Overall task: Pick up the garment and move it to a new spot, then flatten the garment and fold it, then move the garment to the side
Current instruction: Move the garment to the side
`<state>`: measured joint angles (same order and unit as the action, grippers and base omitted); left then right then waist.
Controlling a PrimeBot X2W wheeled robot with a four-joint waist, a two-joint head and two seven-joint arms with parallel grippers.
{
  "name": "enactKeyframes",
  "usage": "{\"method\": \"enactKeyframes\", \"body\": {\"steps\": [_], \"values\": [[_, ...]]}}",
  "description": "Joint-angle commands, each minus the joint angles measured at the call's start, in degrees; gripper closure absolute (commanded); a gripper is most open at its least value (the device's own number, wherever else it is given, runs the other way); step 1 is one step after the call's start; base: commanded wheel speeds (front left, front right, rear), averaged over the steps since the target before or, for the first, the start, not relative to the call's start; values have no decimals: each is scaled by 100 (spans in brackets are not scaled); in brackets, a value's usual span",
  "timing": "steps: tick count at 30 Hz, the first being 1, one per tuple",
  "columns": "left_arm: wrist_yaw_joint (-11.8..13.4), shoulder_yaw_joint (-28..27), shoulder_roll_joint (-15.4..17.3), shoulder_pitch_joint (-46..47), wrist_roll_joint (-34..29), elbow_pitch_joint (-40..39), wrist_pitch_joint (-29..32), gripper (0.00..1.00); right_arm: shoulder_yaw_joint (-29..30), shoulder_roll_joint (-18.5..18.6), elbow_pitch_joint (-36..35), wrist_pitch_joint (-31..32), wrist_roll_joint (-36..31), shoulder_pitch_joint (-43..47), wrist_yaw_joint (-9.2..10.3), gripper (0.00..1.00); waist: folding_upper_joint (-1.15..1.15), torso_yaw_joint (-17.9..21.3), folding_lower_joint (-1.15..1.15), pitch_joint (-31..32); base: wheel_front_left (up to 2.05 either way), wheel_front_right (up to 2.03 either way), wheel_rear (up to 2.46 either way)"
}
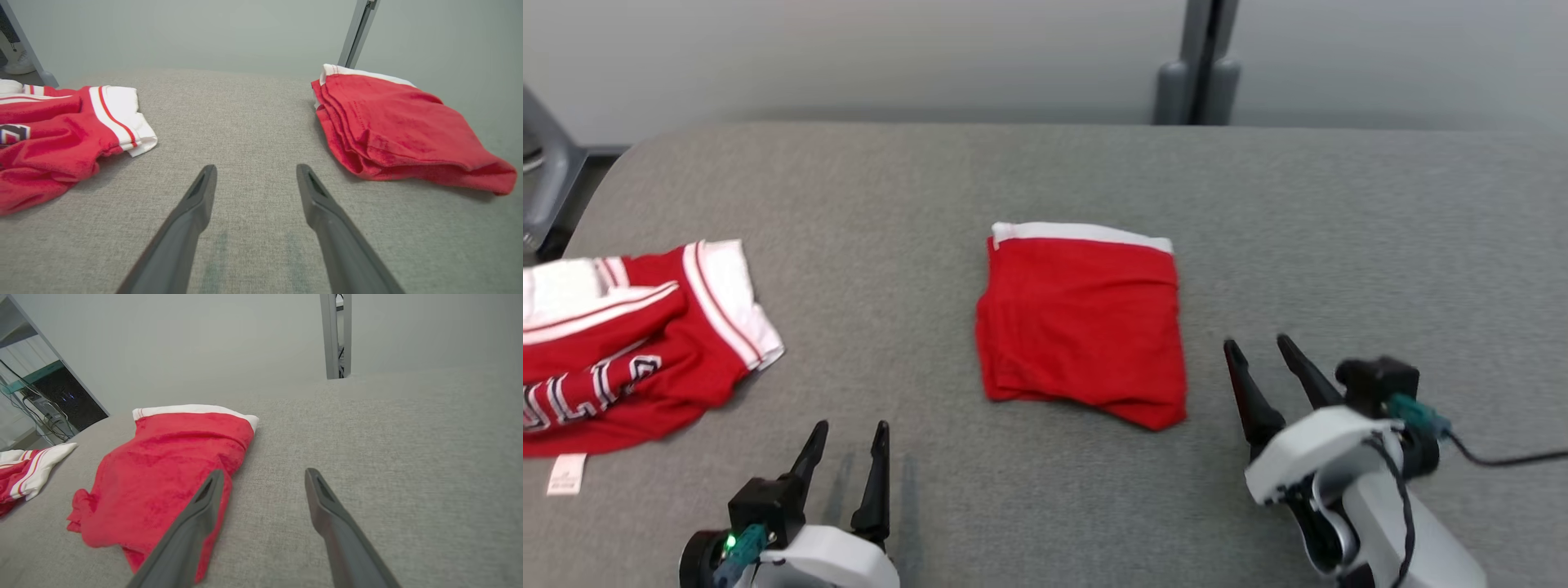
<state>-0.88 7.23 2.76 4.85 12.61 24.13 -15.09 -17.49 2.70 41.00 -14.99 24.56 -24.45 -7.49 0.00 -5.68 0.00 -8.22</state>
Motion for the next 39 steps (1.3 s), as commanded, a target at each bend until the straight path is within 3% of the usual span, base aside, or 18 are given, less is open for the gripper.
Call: {"method": "enactKeyframes", "body": {"steps": [1, 13, 14, 16, 20, 24, 39], "values": [[2, 42, 29, 132, 33, -3, -10, 0, -55, 46, 125, -27, 25, -225, 1, 0, 0, -407, 0, -374, 0, 0, 0], [23, 247, 25, 433, 89, 13, -10, 0, -468, 41, 1799, -17, 691, -1441, -2, 0, 0, -1048, 0, -767, 0, 0, 0], [24, 254, 23, 433, 99, 12, -10, 0, -517, 29, 1927, -8, 772, -1459, -2, 24, 0, -1062, 0, -774, 0, 0, 0], [22, 254, 25, 438, 89, 19, -10, 0, -614, 9, 2060, -6, 868, -1506, -5, 100, 0, -1062, 0, -783, 0, 0, 0], [10, 227, 21, 446, 3, 0, -10, 0, -578, 28, 1875, -8, 992, -1567, -5, 100, 0, -858, 0, -720, 0, 0, 0], [-47, 109, 25, 395, -149, -40, -10, 0, -517, 50, 1570, -14, 1018, -1404, 1, 100, 0, -355, 0, -548, 0, 0, 0], [-236, 118, 28, 327, -371, -113, -10, 0, -1147, 39, 882, -15, 1049, -684, 1, 100, 0, 2513, 0, -210, 0, 0, 0]]}}
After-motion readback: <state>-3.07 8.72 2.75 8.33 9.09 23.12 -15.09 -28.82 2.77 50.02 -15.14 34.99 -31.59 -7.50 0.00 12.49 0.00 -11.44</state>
